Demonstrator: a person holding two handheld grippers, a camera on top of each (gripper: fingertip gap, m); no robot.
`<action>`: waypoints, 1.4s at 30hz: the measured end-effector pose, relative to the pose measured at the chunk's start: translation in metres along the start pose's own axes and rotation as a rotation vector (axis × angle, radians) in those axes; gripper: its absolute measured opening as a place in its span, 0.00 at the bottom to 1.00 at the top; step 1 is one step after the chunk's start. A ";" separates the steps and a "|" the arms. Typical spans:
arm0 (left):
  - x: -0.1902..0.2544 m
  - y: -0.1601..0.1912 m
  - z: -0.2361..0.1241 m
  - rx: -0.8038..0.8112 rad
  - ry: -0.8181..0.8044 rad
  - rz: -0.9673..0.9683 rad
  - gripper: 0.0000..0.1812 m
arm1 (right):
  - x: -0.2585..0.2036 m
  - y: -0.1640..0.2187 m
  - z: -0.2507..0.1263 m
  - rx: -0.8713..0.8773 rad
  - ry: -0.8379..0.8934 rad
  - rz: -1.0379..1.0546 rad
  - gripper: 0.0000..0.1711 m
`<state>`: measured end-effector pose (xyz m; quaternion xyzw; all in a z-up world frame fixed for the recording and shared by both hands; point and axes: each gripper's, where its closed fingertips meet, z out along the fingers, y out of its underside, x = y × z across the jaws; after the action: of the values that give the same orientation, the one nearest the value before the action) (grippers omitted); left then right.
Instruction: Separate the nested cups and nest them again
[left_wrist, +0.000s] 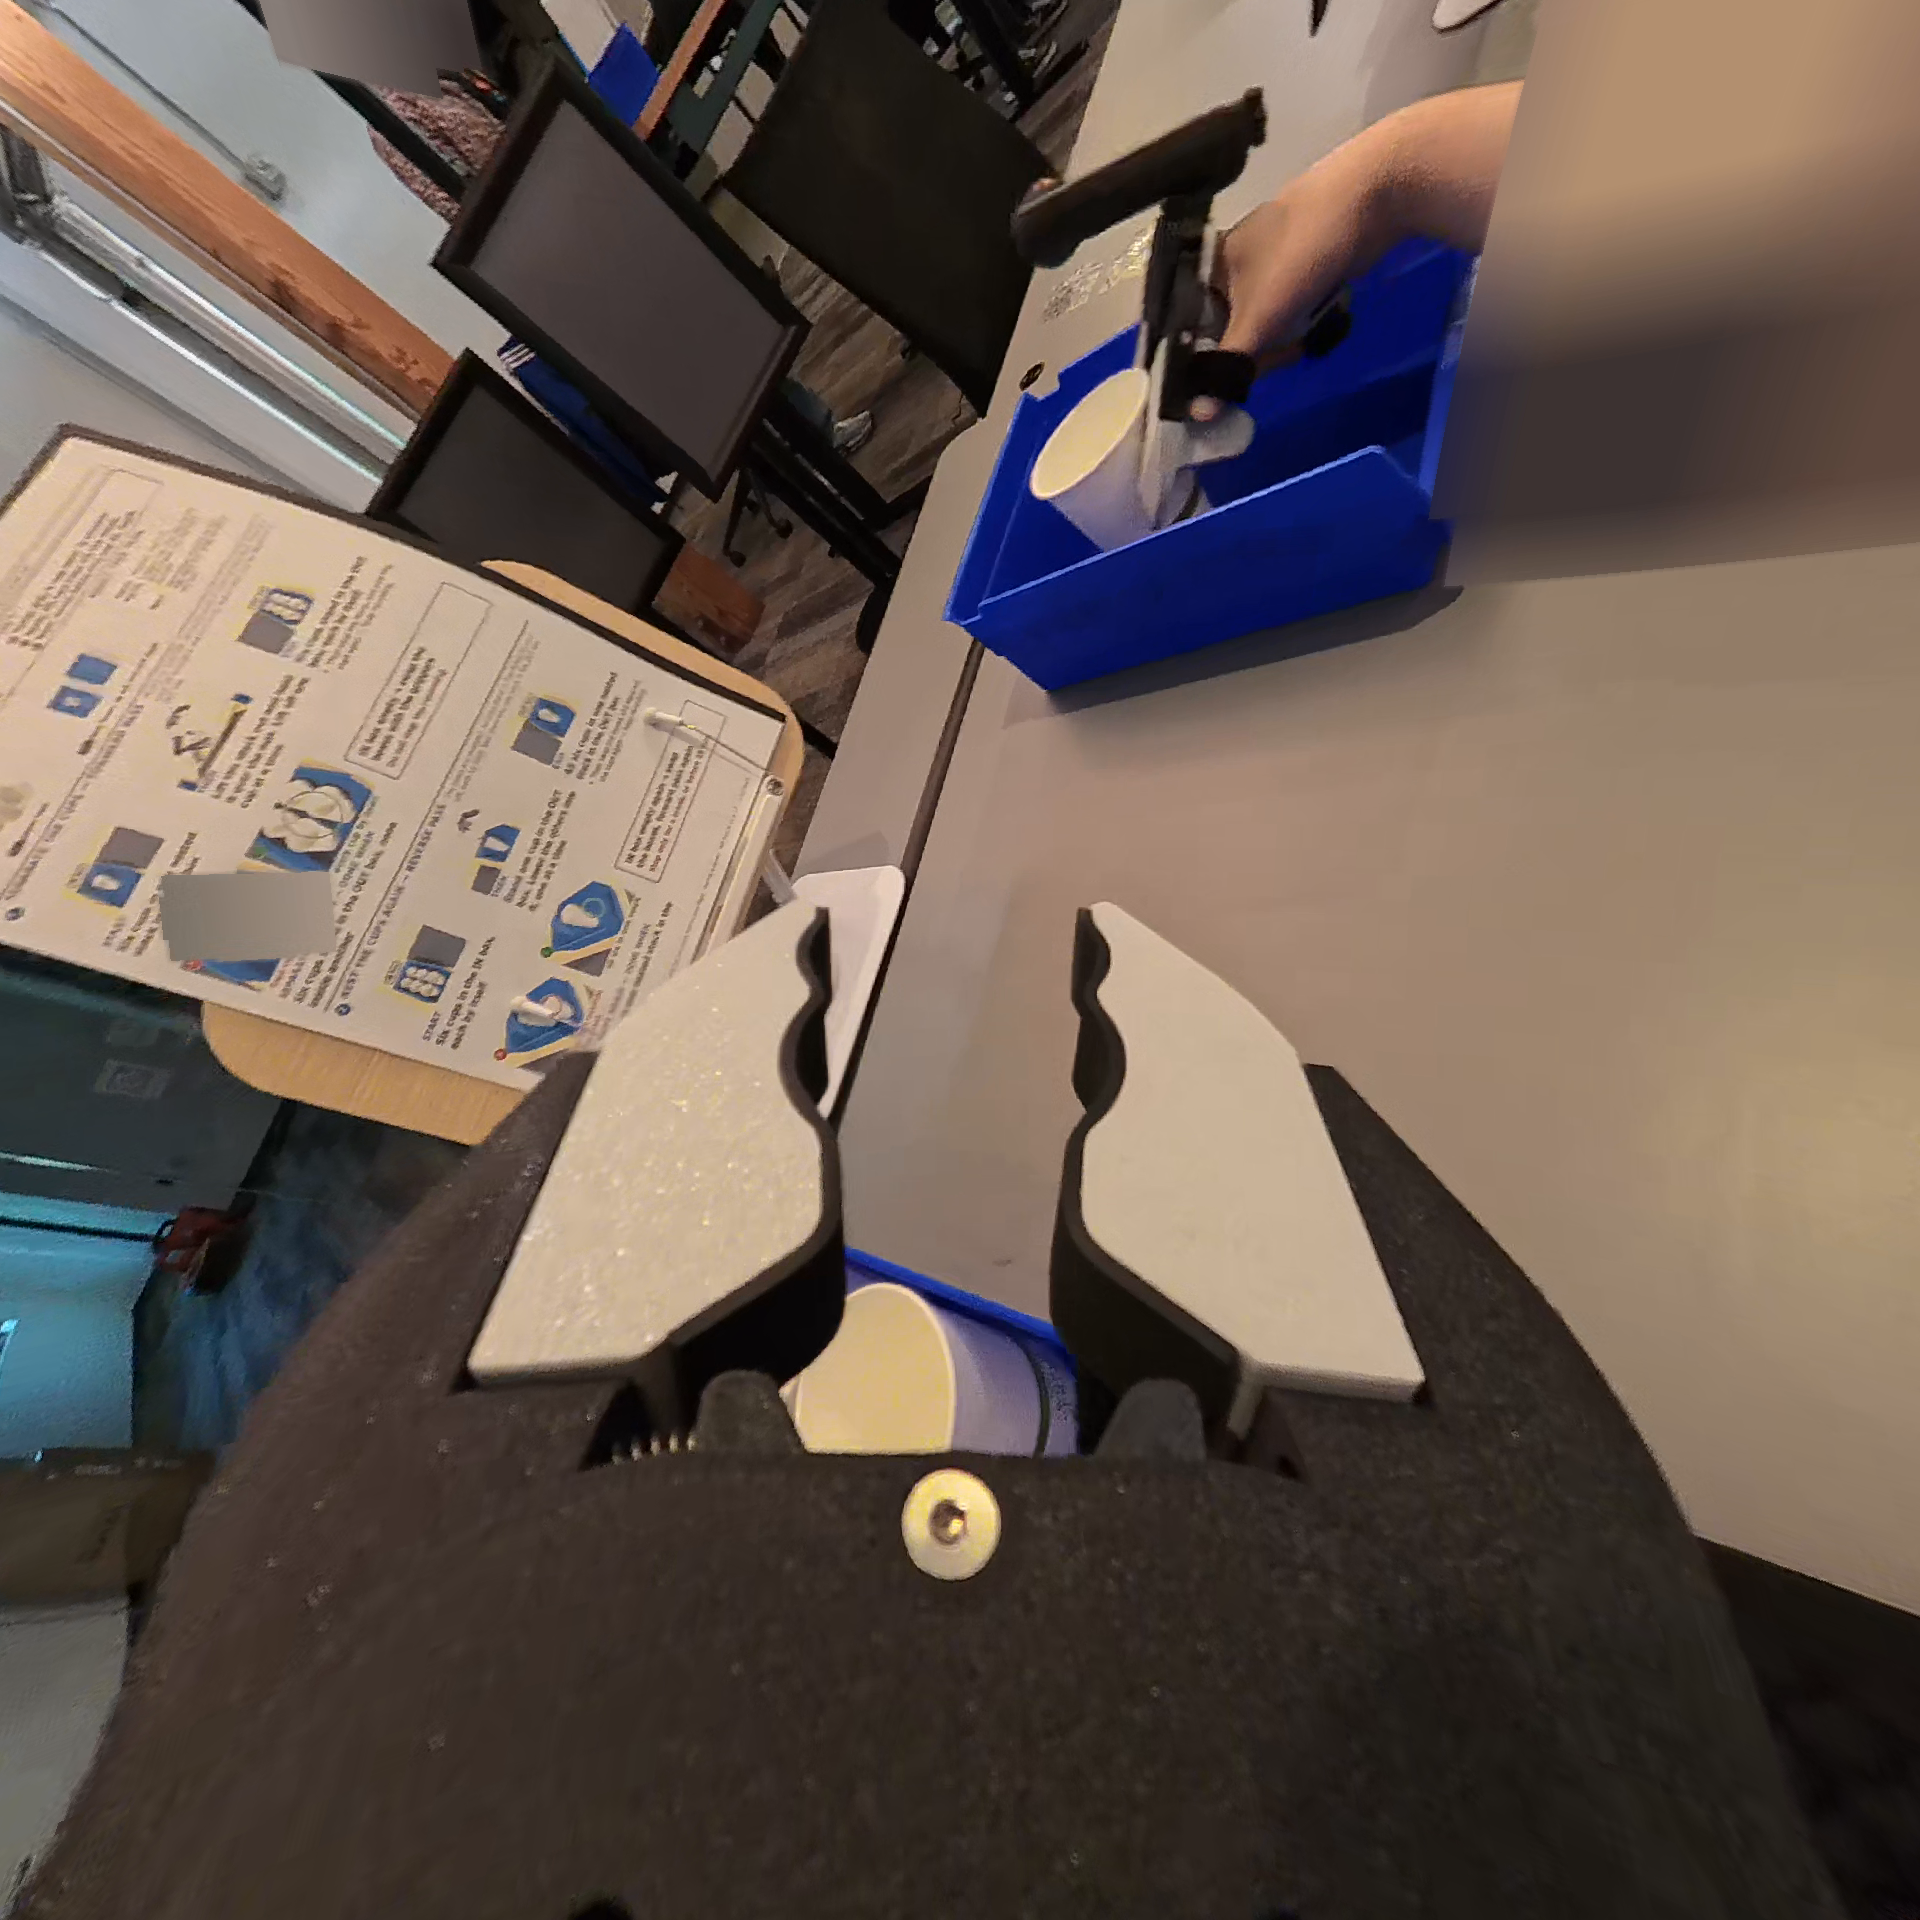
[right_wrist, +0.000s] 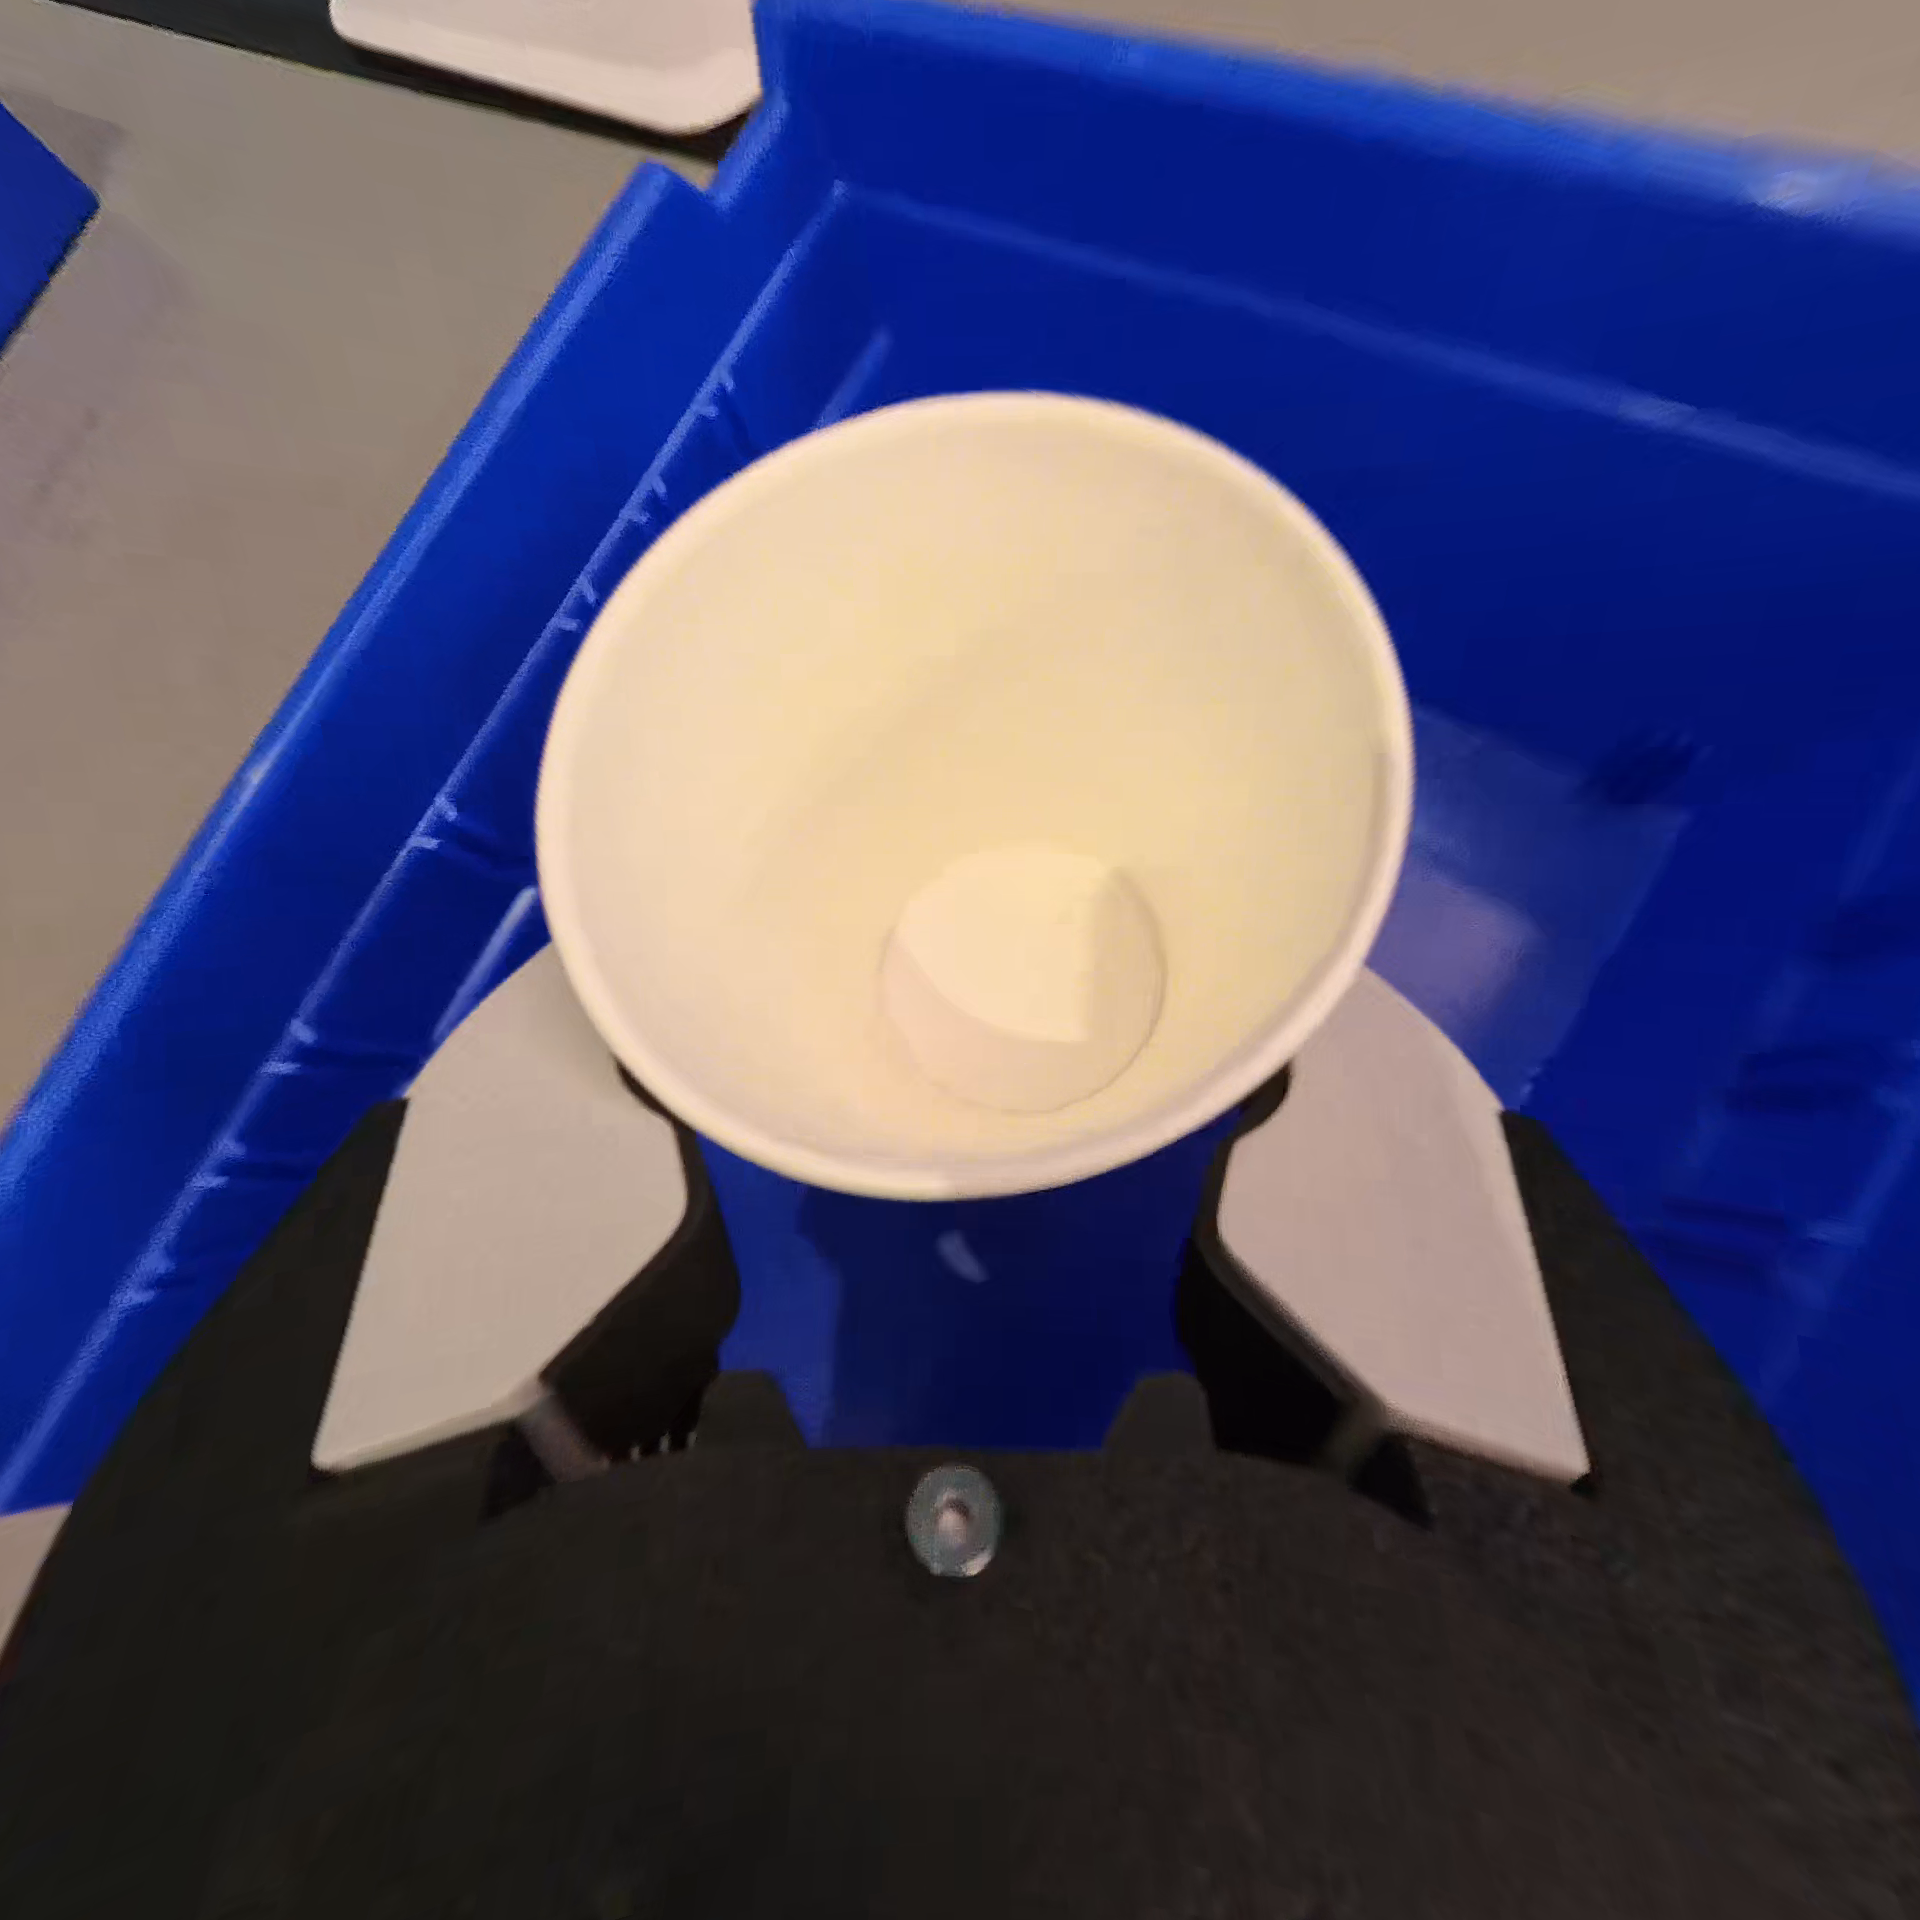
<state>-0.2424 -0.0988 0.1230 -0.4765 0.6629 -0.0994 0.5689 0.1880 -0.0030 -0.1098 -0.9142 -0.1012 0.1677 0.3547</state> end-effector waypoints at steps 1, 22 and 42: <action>-0.003 0.000 -0.003 0.003 -0.014 -0.004 0.25 | -0.001 0.002 -0.001 -0.026 -0.013 0.029 0.65; 0.029 0.235 -0.076 -1.119 0.059 -0.609 0.22 | -0.033 -0.038 -0.099 -0.013 0.262 -0.150 0.68; 0.058 0.271 -0.072 -1.294 0.275 -0.758 0.01 | -0.059 -0.057 -0.103 0.034 0.235 -0.260 0.65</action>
<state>-0.4380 -0.0289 -0.0734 -0.8933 0.4449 0.0621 0.0152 0.1686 -0.0435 0.0143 -0.9006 -0.1734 0.0140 0.3984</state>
